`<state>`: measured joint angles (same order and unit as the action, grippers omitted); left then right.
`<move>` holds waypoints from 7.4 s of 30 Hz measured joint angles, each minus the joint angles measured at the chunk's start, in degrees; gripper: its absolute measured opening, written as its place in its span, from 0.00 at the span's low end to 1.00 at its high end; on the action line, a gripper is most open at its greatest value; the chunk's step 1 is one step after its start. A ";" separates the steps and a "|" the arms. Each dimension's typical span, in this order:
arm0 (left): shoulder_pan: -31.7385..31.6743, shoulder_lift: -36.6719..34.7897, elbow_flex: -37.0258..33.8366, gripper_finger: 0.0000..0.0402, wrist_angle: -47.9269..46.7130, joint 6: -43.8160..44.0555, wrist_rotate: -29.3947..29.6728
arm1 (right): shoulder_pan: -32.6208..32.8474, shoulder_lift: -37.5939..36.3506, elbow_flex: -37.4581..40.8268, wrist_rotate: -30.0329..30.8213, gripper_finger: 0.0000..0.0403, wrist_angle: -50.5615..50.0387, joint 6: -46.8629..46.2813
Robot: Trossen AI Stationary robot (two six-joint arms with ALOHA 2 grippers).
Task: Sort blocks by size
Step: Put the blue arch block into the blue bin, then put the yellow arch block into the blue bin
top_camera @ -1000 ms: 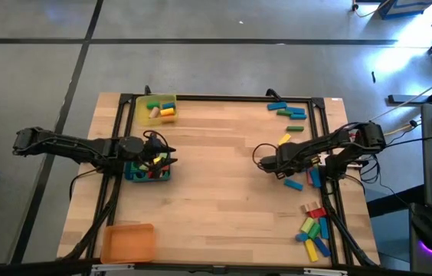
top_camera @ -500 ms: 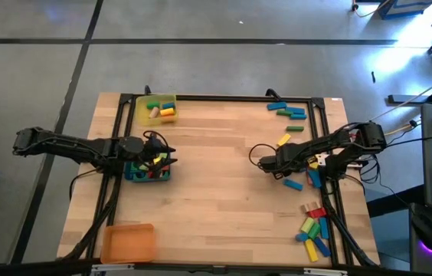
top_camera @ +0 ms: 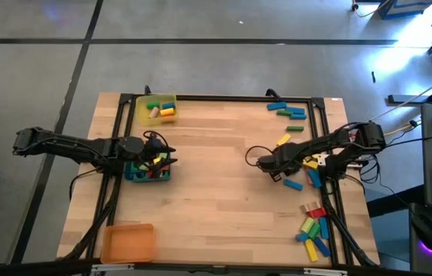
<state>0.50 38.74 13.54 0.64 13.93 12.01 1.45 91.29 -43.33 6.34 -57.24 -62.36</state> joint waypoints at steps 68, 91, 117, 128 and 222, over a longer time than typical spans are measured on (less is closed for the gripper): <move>0.65 -13.75 6.32 0.49 7.52 1.89 -2.40 | 0.02 49.00 -59.12 -9.51 0.30 81.04 54.04; 0.63 -13.75 6.29 0.49 5.98 0.21 -2.40 | 0.92 28.37 -59.11 -4.58 0.55 22.56 58.85; 0.63 -8.84 6.27 0.49 2.39 -0.87 -2.37 | 6.45 -6.45 -23.30 7.47 0.46 -8.93 16.72; 0.64 -1.41 6.23 0.49 -4.20 0.76 -2.37 | 6.43 -8.68 -15.57 2.60 0.46 -19.22 10.17; 0.64 -0.44 6.23 0.49 -4.81 -2.10 -2.34 | -11.15 -0.11 -3.15 -5.34 0.71 -22.56 29.46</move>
<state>1.14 38.30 19.77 -4.16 11.84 9.67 -9.69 91.18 -46.48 1.00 -79.80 -32.91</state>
